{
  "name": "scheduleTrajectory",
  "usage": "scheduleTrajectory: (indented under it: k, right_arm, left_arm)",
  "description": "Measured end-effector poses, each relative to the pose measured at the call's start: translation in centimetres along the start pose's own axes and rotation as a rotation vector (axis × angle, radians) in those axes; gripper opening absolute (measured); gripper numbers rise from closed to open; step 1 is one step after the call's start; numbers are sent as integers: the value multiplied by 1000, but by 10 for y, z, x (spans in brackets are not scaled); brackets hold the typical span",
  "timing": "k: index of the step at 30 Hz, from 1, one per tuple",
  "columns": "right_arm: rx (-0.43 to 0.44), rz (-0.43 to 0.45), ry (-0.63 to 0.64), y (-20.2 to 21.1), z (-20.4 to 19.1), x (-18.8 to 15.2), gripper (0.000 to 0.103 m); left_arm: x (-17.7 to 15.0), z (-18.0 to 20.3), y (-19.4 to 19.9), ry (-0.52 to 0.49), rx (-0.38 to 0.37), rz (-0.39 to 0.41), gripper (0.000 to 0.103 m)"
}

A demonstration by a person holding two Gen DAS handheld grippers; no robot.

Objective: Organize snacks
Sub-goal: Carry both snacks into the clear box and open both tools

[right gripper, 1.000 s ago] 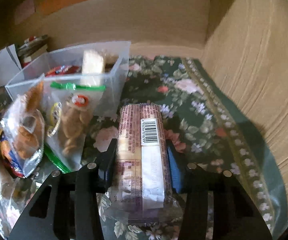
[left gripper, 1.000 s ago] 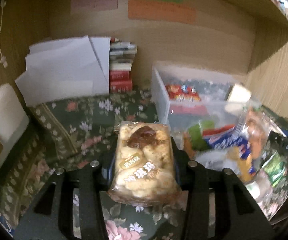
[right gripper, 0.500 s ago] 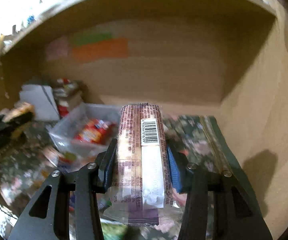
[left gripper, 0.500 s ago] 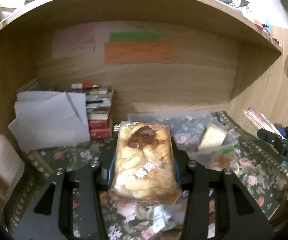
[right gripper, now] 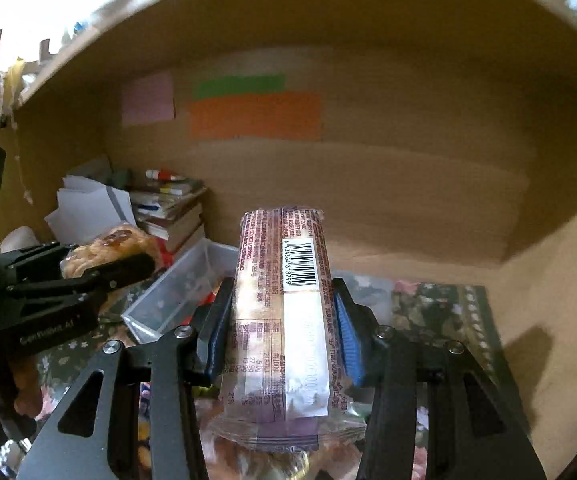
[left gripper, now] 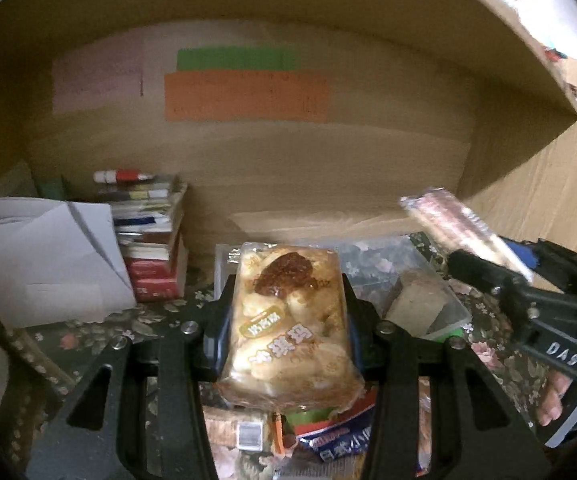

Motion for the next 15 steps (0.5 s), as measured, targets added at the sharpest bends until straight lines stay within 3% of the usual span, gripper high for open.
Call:
scheduleTrajectory:
  k: [7,15]
  right_arm:
    - [31,-97,17,-41,1,-8,43]
    - [51,-187,35,-70,3,-19,43]
  left_arm:
    - [-6,-2,-43,-6,15,-91,45]
    - [-12,-3,-69,-27,32,-139,45]
Point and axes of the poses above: each gripper's, at about its wrist camera, not at the fingertips, and y roughly against the way its jaws point, z to its right, x to its top, the point moved 5 cm from there along -y, roughly the way its jaws point, and after that the axes turned 14 degrees about y, right-handed, at the moved point
